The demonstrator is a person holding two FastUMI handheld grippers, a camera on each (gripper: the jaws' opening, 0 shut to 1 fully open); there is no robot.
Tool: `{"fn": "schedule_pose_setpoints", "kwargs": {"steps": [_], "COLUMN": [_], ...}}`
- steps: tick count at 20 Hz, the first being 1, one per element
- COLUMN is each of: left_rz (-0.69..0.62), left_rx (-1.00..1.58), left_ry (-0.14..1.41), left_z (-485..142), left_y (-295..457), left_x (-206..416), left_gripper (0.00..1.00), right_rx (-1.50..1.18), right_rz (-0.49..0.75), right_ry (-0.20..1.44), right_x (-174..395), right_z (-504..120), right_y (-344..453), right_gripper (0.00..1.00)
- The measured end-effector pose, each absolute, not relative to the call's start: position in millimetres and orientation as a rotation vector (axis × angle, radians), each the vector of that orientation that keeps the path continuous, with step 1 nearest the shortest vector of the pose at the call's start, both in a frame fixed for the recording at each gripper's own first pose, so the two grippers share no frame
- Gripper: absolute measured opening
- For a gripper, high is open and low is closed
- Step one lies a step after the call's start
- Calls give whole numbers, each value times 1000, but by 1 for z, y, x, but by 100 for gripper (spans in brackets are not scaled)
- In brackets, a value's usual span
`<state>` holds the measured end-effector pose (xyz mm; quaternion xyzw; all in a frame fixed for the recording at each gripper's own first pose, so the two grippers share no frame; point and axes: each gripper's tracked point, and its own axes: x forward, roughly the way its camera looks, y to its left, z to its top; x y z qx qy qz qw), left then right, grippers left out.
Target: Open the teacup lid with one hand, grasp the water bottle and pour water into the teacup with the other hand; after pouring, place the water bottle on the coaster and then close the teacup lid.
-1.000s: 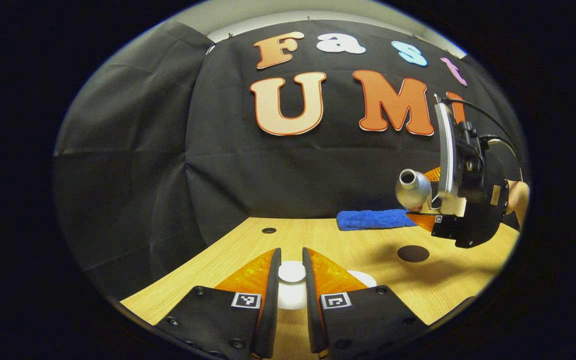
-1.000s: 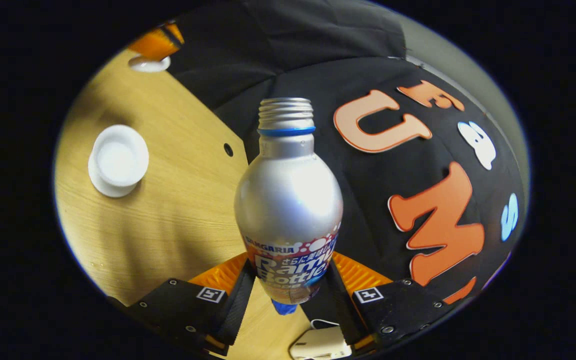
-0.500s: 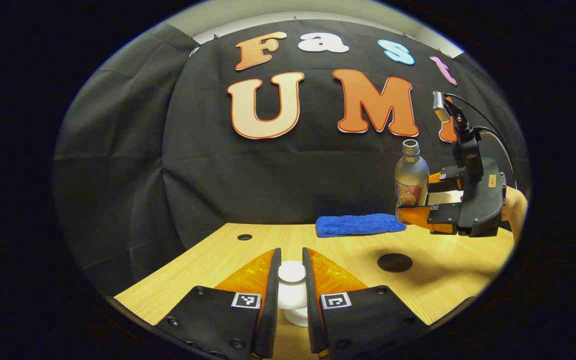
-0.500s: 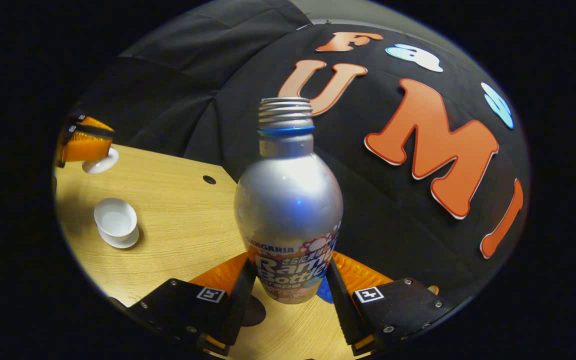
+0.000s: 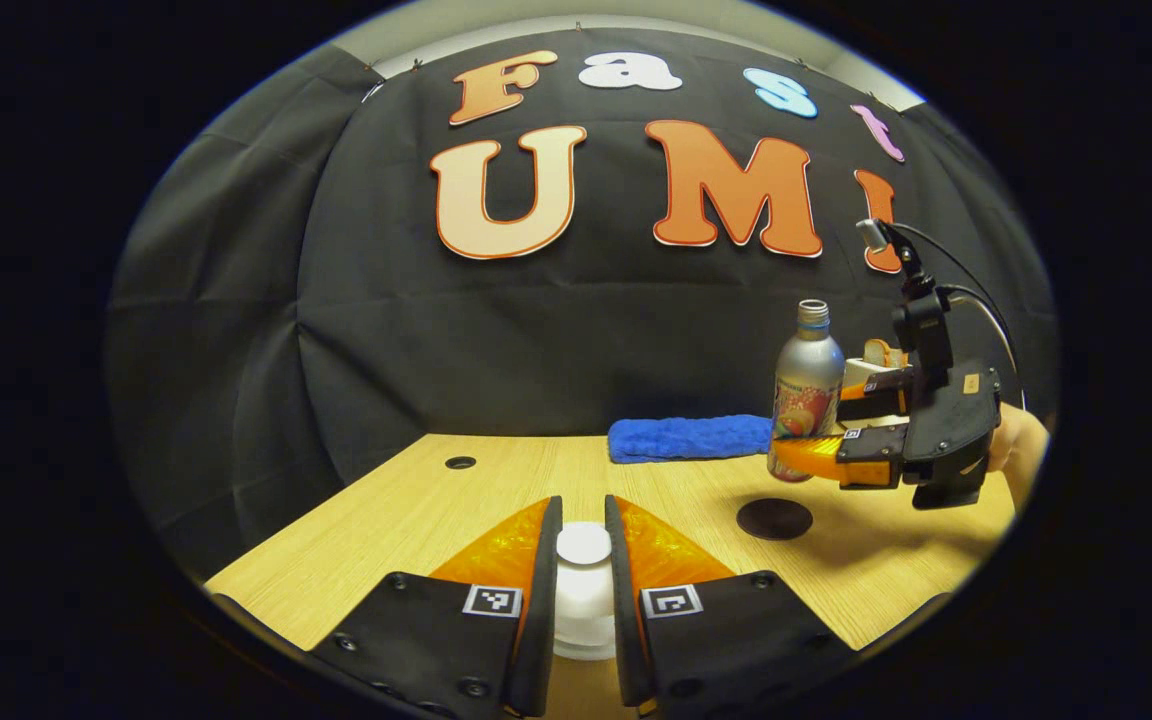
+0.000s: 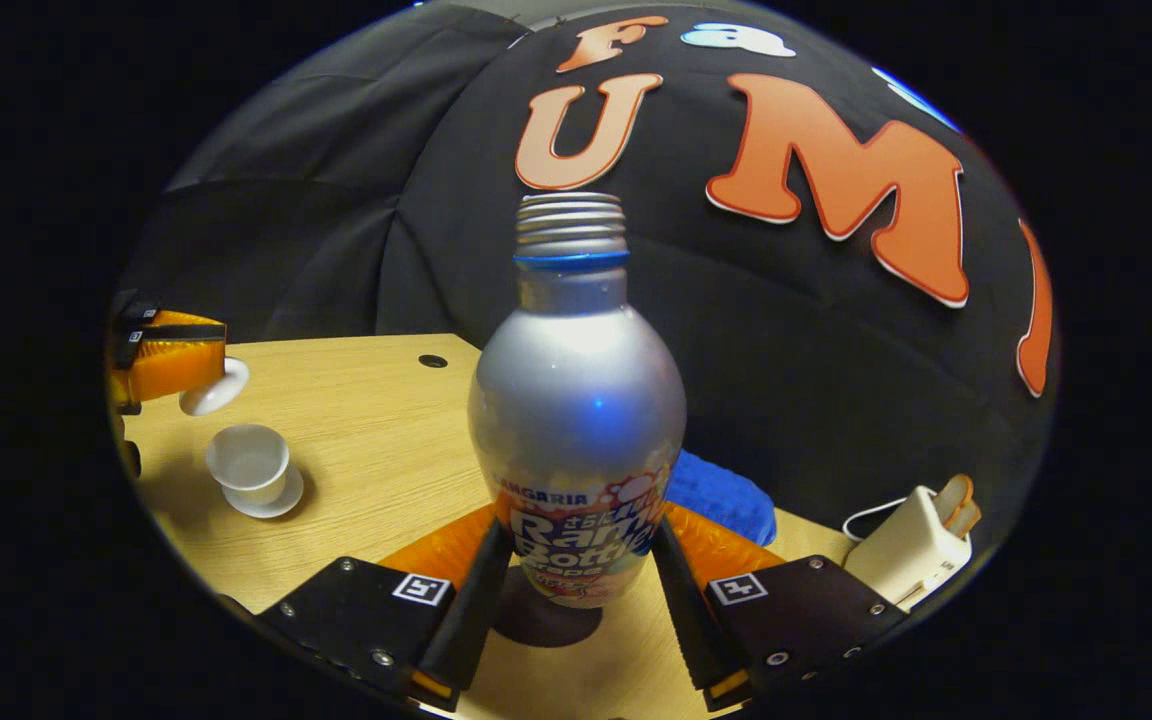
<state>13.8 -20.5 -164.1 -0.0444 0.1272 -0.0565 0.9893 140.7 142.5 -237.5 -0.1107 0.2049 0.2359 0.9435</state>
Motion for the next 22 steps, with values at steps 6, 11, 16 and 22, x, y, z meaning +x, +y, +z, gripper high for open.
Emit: {"fn": "schedule_pose_setpoints", "kwargs": {"steps": [6,11,16,22], "left_rz": [-120,-124,-123,-132], "left_rx": [-92,-102,-106,-104], "left_ry": [282,301,336,385], "left_z": [-180,-190,-207,-230], "left_y": [-24,-25,-26,-33], "left_x": [18,21,22,22], "left_gripper": [26,30,30,30], "right_rx": [-68,-42,-22,-37], "right_rz": [460,447,449,440], "right_ry": [525,564,572,578], "right_x": [138,136,132,126], "right_z": [-271,-285,-293,-292], "right_y": [142,146,148,143], "right_gripper": [79,76,79,86]}}
